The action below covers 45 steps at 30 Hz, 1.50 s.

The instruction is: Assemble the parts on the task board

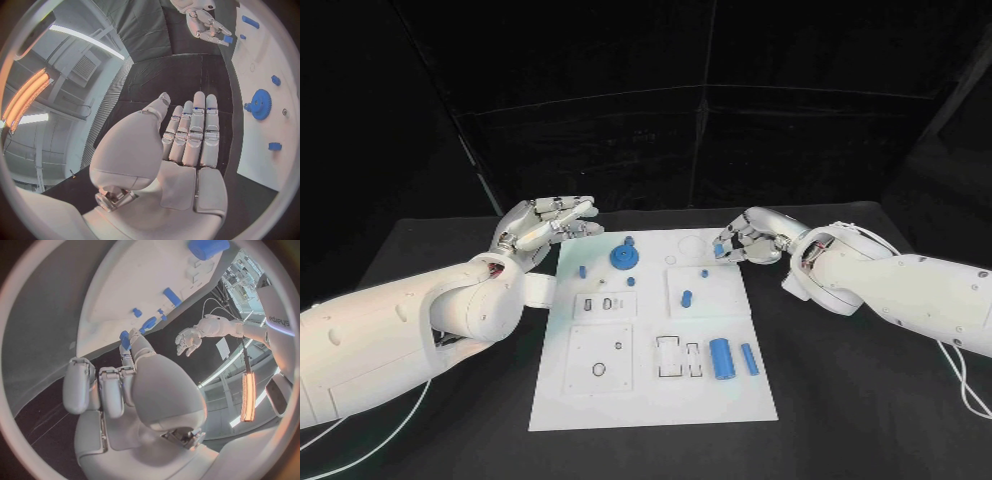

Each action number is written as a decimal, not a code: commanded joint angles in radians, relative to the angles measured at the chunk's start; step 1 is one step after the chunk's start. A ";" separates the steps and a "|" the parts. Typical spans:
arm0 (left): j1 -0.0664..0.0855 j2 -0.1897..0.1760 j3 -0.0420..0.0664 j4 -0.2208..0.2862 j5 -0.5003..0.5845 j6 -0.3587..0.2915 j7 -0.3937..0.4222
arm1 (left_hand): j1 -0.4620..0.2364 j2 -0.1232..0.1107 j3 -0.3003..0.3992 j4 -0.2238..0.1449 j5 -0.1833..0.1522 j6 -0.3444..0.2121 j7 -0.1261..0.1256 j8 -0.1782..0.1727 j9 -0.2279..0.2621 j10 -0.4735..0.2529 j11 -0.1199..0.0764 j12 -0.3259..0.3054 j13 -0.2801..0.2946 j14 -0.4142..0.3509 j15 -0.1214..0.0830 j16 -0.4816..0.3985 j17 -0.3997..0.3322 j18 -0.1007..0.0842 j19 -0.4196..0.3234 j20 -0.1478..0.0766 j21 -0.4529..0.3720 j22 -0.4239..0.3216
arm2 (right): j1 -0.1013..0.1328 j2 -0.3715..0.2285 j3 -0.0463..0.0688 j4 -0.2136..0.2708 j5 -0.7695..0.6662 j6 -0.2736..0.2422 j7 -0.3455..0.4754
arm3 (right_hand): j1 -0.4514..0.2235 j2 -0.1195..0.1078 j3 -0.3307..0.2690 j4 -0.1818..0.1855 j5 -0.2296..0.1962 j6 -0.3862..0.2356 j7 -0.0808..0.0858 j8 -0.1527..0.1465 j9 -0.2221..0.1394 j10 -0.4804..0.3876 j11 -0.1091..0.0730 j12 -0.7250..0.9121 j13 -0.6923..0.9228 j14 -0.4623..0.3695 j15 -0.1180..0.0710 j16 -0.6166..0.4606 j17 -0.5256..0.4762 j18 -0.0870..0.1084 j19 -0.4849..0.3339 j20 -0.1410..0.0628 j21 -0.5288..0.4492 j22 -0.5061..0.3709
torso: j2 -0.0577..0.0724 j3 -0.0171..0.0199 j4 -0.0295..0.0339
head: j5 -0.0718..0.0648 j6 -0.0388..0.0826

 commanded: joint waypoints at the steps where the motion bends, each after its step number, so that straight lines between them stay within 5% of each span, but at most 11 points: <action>1: 0.002 -0.003 0.001 0.001 -0.001 0.000 0.001 | 0.002 0.011 0.001 -0.004 0.001 -0.001 0.006 -0.005 -0.001 0.000 0.005 -0.005 -0.001 0.005 0.002 -0.005 0.002 0.013 0.008 -0.001 -0.004 -0.001 | 0.004 -0.006 0.001 0.068 -0.043 -0.110 -0.021 | -0.009 -0.002 0.007 -0.001 0.006 0.025 -0.016 -0.001 0.002 0.041 -0.009 -0.008 0.027 0.094 -0.005 0.004 0.209 -0.006 0.006 -0.002 0.002 0.002 | -0.010 -0.0054 -0.0044 | -0.001 -0.005; 5: 0.002 -0.003 0.001 0.001 -0.001 0.001 0.003 | 0.002 0.012 0.001 -0.004 0.001 0.000 0.006 -0.005 -0.001 0.001 0.005 -0.005 -0.001 0.005 0.002 -0.006 0.002 0.013 0.008 -0.001 -0.005 -0.001 | 0.006 0.021 0.002 0.113 -0.056 -0.122 -0.048 | -0.018 -0.009 0.007 0.001 0.001 0.025 -0.016 -0.002 0.002 0.041 -0.009 -0.008 0.027 0.094 -0.006 0.005 0.210 -0.006 0.006 -0.003 0.002 0.002 | -0.019 -0.0116 -0.0032 | 0.000 -0.008; 9: 0.002 0.000 0.001 -0.001 -0.001 0.006 0.008 | -0.002 0.014 0.001 -0.004 0.001 0.009 -0.001 -0.002 0.001 0.012 0.001 -0.004 0.000 0.005 0.001 -0.010 0.003 0.013 0.009 -0.001 -0.009 -0.003 | 0.007 0.074 0.001 0.122 -0.062 -0.116 -0.079 | -0.024 -0.011 0.009 0.003 -0.004 0.026 -0.017 -0.002 0.002 0.041 -0.009 -0.008 0.027 0.094 -0.006 0.005 0.209 -0.006 0.007 -0.003 0.002 0.003 | -0.023 -0.0124 -0.0008 | 0.009 -0.006; 17: 0.004 0.006 0.001 -0.009 -0.001 0.012 0.010 | -0.011 0.014 -0.002 -0.003 0.001 0.024 -0.007 -0.002 0.001 0.029 -0.006 -0.006 0.000 0.018 -0.005 -0.014 0.007 0.015 0.021 -0.004 -0.012 -0.004 | -0.004 0.211 0.000 0.095 -0.112 -0.072 -0.205 | -0.026 -0.007 0.024 0.000 -0.021 0.027 -0.018 -0.005 0.002 0.028 -0.011 -0.025 0.011 0.093 -0.007 0.002 0.203 -0.005 0.002 -0.005 -0.002 -0.006 | -0.028 -0.0170 0.0092 | 0.016 -0.015; 21: 0.006 0.007 0.001 -0.011 -0.001 0.007 0.010 | -0.017 0.013 -0.006 -0.002 0.001 0.026 -0.007 -0.004 0.000 0.032 -0.006 -0.009 0.000 0.028 -0.007 -0.013 0.009 0.015 0.029 -0.006 -0.011 -0.003 | -0.027 0.264 0.000 0.076 -0.146 -0.056 -0.256 | -0.029 -0.009 0.026 0.000 -0.025 0.028 -0.018 -0.005 0.003 0.025 -0.010 -0.028 0.008 0.092 -0.007 0.001 0.200 -0.004 0.001 -0.005 -0.003 -0.008 | -0.028 -0.0206 0.0102 | 0.036 -0.022; 24: 0.008 0.008 0.001 -0.015 -0.001 0.004 0.011 | -0.019 0.012 -0.008 -0.001 0.001 0.027 -0.007 -0.005 0.000 0.034 -0.006 -0.011 0.000 0.024 -0.005 -0.018 0.008 0.014 0.029 -0.006 -0.014 -0.004 | -0.047 0.302 0.000 0.057 -0.174 -0.044 -0.280 | -0.030 -0.010 0.027 0.000 -0.026 0.029 -0.018 -0.005 0.003 0.023 -0.010 -0.030 0.006 0.092 -0.007 0.001 0.200 -0.004 0.001 -0.005 -0.003 -0.008 | -0.027 -0.0163 0.0081 | 0.052 -0.029; 30: 0.010 0.012 0.001 -0.028 -0.001 0.008 0.010 | -0.020 0.011 -0.009 -0.002 0.001 0.028 -0.007 -0.006 0.000 0.034 -0.005 -0.013 -0.001 0.020 -0.004 -0.023 0.007 0.013 0.027 -0.005 -0.018 -0.005 | -0.091 0.349 0.001 0.028 -0.226 -0.034 -0.300 | -0.033 -0.013 0.027 0.000 -0.028 0.027 -0.017 -0.006 0.003 0.018 -0.010 -0.037 -0.001 0.092 -0.007 0.000 0.200 -0.004 0.001 -0.005 -0.003 -0.008 | -0.026 -0.0166 0.0130 | 0.066 -0.036; 33: 0.011 0.013 0.001 -0.034 -0.001 0.009 0.009 | -0.020 0.011 -0.009 -0.002 0.001 0.028 -0.007 -0.006 0.000 0.034 -0.005 -0.013 -0.001 0.020 -0.004 -0.023 0.007 0.013 0.027 -0.005 -0.018 -0.005 | -0.107 0.366 0.001 0.016 -0.251 -0.038 -0.307 | -0.034 -0.014 0.028 0.000 -0.029 0.027 -0.017 -0.007 0.002 0.017 -0.010 -0.039 -0.002 0.092 -0.007 0.000 0.199 -0.004 0.001 -0.005 -0.003 -0.007 | -0.026 -0.0155 0.0104 | 0.076 -0.038; 45: 0.012 0.018 0.001 -0.043 -0.001 0.012 0.006 | -0.019 0.011 -0.009 -0.003 0.001 0.028 -0.007 -0.007 0.000 0.034 -0.005 -0.014 -0.001 0.019 -0.004 -0.025 0.007 0.013 0.026 -0.005 -0.019 -0.006 | -0.124 0.385 0.001 -0.002 -0.296 -0.043 -0.320 | -0.034 -0.015 0.029 0.000 -0.029 0.027 -0.017 -0.007 0.003 0.019 -0.010 -0.036 0.001 0.092 -0.007 0.000 0.200 -0.005 0.002 -0.005 -0.002 -0.006 | -0.027 -0.0152 0.0082 | 0.082 -0.044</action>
